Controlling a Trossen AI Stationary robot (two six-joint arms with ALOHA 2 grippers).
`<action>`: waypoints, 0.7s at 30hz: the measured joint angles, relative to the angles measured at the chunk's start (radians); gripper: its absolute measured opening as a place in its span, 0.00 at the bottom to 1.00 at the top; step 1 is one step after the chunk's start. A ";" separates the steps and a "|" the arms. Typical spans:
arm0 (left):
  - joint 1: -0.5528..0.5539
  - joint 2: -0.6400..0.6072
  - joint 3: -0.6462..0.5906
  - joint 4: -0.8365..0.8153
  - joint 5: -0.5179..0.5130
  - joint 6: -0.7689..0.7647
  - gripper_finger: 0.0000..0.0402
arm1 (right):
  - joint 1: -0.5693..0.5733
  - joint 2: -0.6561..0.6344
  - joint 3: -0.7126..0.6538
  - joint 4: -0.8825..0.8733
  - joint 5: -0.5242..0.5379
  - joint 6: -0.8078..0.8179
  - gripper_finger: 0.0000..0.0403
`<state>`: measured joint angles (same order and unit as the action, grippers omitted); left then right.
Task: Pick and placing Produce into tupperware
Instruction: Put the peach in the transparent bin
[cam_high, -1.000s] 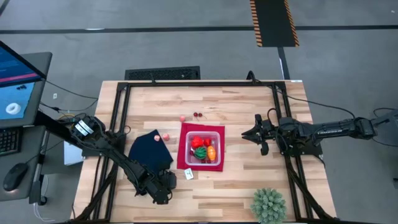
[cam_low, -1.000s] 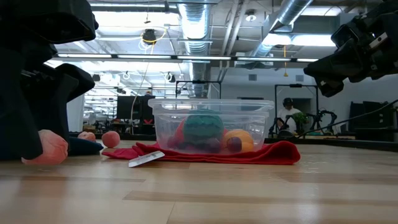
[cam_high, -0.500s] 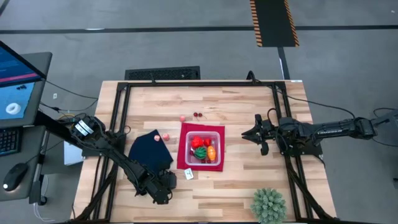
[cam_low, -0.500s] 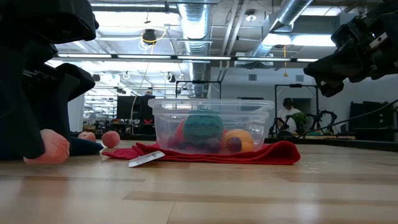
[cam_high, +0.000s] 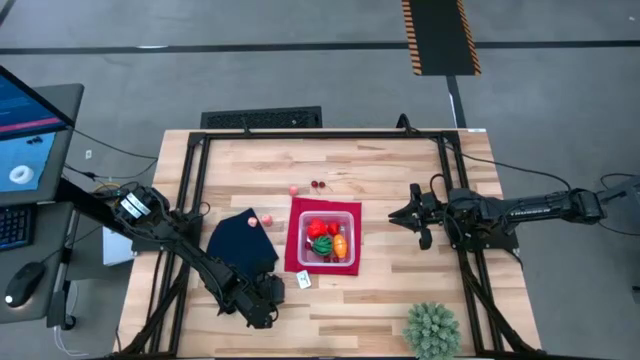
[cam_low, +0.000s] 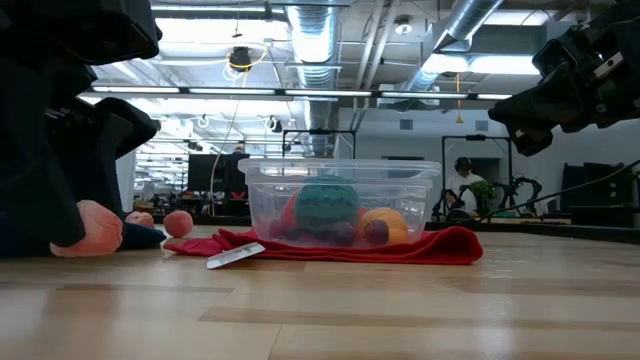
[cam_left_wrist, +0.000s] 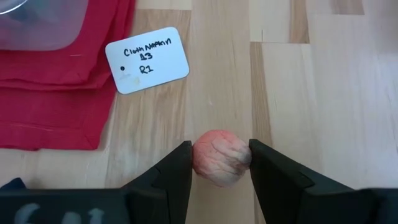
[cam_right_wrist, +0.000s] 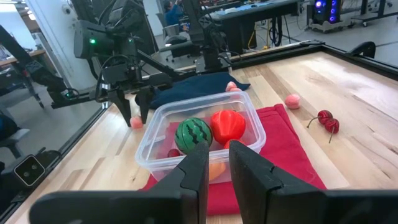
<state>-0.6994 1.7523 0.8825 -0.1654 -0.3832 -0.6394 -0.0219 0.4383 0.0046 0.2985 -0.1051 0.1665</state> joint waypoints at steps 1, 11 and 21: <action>0.000 0.000 0.000 0.000 0.000 0.000 0.35 | 0.000 0.000 0.000 0.000 0.000 0.000 0.22; 0.000 0.000 0.000 0.013 -0.038 -0.029 0.35 | 0.000 0.000 0.000 0.000 0.000 0.000 0.22; -0.019 0.000 0.001 0.250 -0.190 0.078 0.35 | 0.000 0.000 0.000 0.000 0.000 0.000 0.22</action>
<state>-0.7187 1.7519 0.8837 0.0849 -0.5729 -0.5613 -0.0220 0.4384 0.0045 0.2985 -0.1049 0.1665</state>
